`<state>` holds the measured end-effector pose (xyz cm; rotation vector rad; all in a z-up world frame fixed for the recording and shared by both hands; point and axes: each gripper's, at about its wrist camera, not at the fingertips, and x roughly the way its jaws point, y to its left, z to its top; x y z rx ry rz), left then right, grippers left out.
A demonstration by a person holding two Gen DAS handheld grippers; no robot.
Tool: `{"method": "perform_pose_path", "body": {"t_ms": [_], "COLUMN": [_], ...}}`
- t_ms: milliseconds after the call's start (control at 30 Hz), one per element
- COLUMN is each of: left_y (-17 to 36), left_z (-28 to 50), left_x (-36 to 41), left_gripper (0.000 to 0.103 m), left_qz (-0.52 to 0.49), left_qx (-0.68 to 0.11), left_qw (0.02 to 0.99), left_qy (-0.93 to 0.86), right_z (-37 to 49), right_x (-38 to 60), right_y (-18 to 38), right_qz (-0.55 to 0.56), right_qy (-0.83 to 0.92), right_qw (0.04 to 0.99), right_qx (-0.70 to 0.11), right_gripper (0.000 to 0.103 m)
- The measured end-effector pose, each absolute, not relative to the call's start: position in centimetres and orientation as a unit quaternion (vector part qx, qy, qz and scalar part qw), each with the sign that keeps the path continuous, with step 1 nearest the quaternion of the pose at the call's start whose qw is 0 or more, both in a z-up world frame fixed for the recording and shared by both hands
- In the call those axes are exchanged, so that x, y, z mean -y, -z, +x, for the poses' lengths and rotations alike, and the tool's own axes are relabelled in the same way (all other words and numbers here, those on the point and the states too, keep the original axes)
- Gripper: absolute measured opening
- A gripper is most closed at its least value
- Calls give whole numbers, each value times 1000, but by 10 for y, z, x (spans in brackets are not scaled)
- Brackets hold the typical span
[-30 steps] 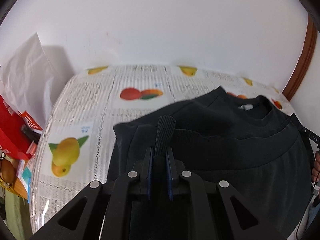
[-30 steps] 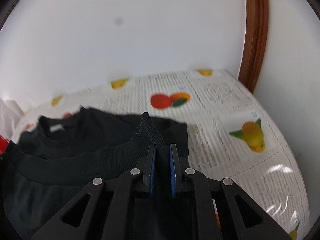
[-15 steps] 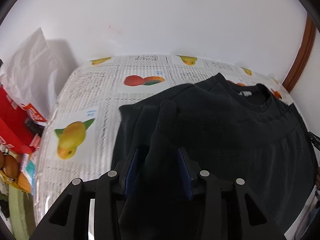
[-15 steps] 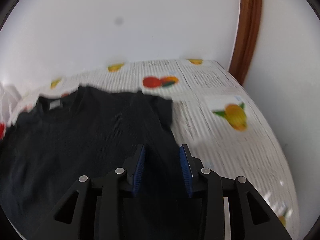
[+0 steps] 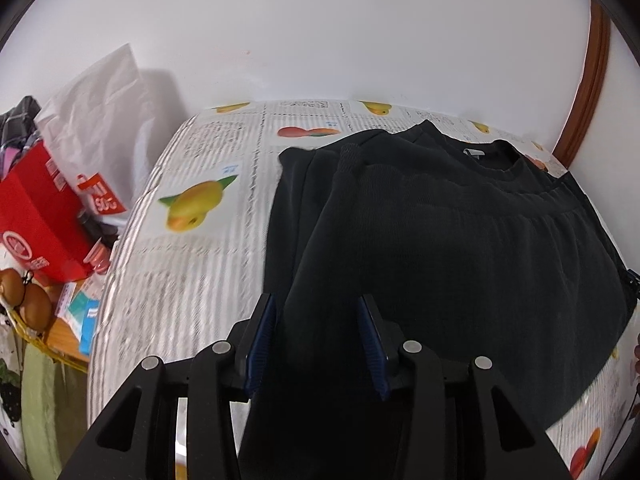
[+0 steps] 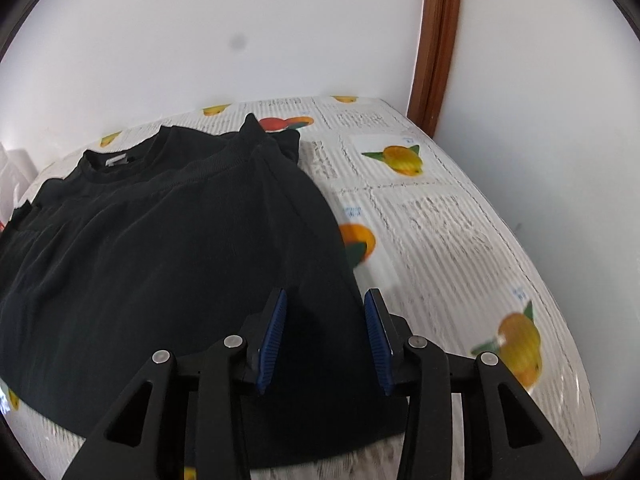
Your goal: Fold small clothes
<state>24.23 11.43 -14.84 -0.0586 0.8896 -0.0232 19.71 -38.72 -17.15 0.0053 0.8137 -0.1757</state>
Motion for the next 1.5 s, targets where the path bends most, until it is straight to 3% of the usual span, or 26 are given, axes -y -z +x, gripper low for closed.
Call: {"method": "perform_pose_path", "body": {"t_ms": [233, 433, 767, 1000, 1133, 1500], "left_y": [156, 162, 171, 167, 167, 177], "left_z": [201, 164, 102, 60, 48, 43], "left_x": [-135, -148, -168, -180, -192, -211], "left_gripper": [40, 40, 40, 55, 56, 56], "left_qz": [-49, -86, -118, -121, -127, -170], "left_qx": [-441, -451, -469, -451, -445, -439], "left_qw": [896, 888, 875, 883, 885, 880], "left_qy": [13, 27, 30, 44, 44, 62], "right_z": [167, 172, 159, 132, 112, 99], "right_x": [369, 308, 139, 31, -18, -86], "right_y": [148, 130, 149, 167, 178, 190], "right_qz": [-26, -21, -65, -123, -169, -254], "right_qy": [121, 45, -128, -218, -252, -297], "right_qw": [920, 924, 908, 887, 874, 853], "right_qx": [-371, -379, -393, -387, -379, -346], "right_gripper": [40, 41, 49, 51, 63, 63]}}
